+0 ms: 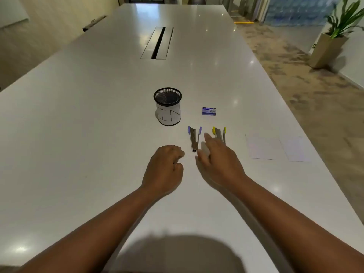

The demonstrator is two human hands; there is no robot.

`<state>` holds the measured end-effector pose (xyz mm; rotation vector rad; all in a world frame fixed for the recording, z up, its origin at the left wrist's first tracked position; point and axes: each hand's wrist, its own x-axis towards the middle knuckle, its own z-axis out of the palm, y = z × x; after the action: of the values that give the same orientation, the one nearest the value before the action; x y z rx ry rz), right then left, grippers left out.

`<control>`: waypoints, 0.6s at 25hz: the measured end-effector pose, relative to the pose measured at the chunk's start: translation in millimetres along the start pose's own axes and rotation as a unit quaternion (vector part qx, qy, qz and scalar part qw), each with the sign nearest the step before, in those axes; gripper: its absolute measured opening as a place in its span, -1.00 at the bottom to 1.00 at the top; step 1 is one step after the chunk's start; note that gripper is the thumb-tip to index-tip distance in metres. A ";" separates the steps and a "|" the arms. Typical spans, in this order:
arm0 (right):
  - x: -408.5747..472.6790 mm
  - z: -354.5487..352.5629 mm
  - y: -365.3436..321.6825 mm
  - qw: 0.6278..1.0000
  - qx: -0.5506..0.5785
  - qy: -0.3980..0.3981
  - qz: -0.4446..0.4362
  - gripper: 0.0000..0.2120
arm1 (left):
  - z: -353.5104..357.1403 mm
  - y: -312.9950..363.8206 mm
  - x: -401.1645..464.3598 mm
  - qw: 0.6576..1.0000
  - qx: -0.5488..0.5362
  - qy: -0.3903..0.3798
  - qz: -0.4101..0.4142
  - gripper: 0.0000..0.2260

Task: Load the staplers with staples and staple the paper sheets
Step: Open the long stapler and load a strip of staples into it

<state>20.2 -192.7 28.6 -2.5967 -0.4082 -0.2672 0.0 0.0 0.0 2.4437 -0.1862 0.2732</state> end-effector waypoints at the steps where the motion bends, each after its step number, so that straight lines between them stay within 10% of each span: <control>1: 11.1 3.8 -3.9 1.000 -0.005 -0.006 0.018 -0.42 | -1.0 -0.7 0.9 1.000 -0.009 0.003 -0.001 -0.60; 9: 31.4 18.6 -15.8 0.997 -0.030 -0.039 0.053 -0.78 | -1.3 -2.0 0.2 0.999 -0.033 -0.011 -0.018 -0.56; 15: 17.0 6.1 -0.8 0.941 0.302 -0.005 0.155 -0.75 | -7.0 12.0 23.4 0.975 -0.180 -0.024 -0.129 -0.50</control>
<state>36.6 -185.0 28.2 -2.0120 -0.0577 -0.0095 19.2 -6.3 18.2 2.0864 0.0591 0.0568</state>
